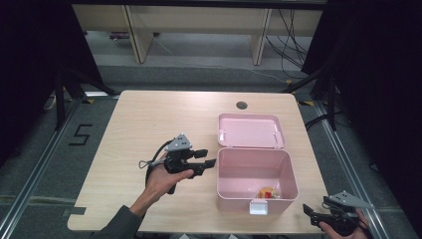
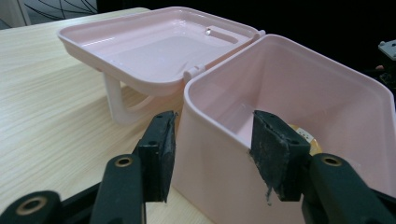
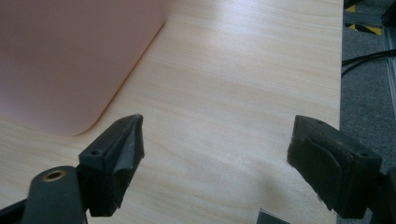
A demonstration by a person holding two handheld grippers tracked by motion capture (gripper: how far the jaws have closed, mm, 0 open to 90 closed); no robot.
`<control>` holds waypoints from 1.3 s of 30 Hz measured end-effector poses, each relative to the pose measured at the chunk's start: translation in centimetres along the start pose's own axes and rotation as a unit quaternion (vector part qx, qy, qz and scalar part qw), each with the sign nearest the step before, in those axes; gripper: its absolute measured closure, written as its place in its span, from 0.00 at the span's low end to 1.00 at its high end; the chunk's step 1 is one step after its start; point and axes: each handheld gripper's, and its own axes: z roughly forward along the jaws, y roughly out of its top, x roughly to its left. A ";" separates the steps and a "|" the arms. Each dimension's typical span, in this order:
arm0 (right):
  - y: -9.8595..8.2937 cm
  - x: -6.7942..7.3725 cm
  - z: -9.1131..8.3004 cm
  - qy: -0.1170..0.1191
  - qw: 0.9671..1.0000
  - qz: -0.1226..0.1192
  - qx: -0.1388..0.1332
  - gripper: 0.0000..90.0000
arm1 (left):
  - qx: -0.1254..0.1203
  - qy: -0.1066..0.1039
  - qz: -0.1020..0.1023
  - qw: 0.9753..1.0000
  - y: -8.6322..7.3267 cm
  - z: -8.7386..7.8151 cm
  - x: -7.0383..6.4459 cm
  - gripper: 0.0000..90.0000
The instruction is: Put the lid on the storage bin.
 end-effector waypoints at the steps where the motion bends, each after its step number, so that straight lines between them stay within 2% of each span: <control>1: 0.0 0.0 0.0 0.003 1.000 0.000 0.001 0.21 | 0.003 0.001 0.002 1.000 0.1 0.2 0.0 0.56; 5: 0.0 0.0 0.0 0.003 1.000 0.003 0.001 0.21 | 0.008 -0.002 0.005 1.000 0.7 1.2 -0.2 0.56; 6: 0.0 -0.3 0.0 -0.005 1.000 -0.018 -0.004 0.21 | 0.009 -0.003 0.004 1.000 0.9 1.5 -0.2 0.57; 9: 0.0 -0.4 -0.1 -0.004 1.000 -0.017 -0.002 0.21 | 0.017 0.007 0.002 1.000 1.4 2.4 -0.2 0.57; 11: 0.0 -0.4 0.0 -0.004 1.000 -0.020 -0.004 0.21 | 0.024 0.007 0.006 1.000 1.7 2.8 -0.1 0.57; 16: 0.0 -0.4 0.1 -0.002 1.000 -0.018 -0.002 0.21 | 0.034 0.010 0.000 0.999 2.0 3.8 0.1 0.58; 17: -0.1 -0.3 0.3 0.011 1.000 -0.008 -0.001 0.21 | 0.035 0.014 -0.002 0.999 2.0 3.9 0.1 0.59; 18: -0.1 -0.3 0.2 0.009 1.000 -0.010 -0.001 0.21 | 0.038 0.009 -0.002 0.999 2.1 4.0 0.2 0.59; 21: -0.1 -0.3 0.3 0.011 1.000 -0.009 0.000 0.21 | 0.043 0.016 0.000 0.999 2.3 4.5 0.4 0.60; 22: -0.1 -0.4 0.2 0.001 1.000 -0.017 -0.001 0.21 | 0.046 0.011 -0.001 0.999 2.3 4.6 0.4 0.60; 26: -0.1 -0.5 0.2 0.000 1.000 -0.018 -0.002 0.21 | 0.055 0.015 0.001 0.998 2.4 5.0 0.5 0.64; 29: -0.1 -0.5 0.2 0.001 1.000 -0.019 -0.002 0.21 | 0.065 0.029 -0.008 0.997 2.3 5.4 0.5 0.65; 30: -0.1 -0.5 0.2 0.001 1.000 -0.017 -0.002 0.21 | 0.068 0.026 -0.007 0.997 2.3 5.4 0.6 0.66; 34: -0.1 -0.5 0.3 0.003 1.000 -0.016 -0.002 0.21 | 0.078 0.038 -0.010 0.996 2.2 5.6 0.7 0.67; 35: -0.1 -0.5 0.3 0.003 1.000 -0.016 -0.001 0.21 | 0.081 0.037 -0.021 0.996 2.2 5.7 0.6 0.68; 36: -0.2 -0.3 0.3 0.013 1.000 0.006 0.001 0.21 | 0.081 0.038 -0.025 0.996 2.2 5.7 0.6 0.70; 39: -0.2 -0.3 0.3 0.013 1.000 0.006 0.000 0.21 | 0.082 0.046 -0.024 0.995 2.3 5.8 0.6 0.71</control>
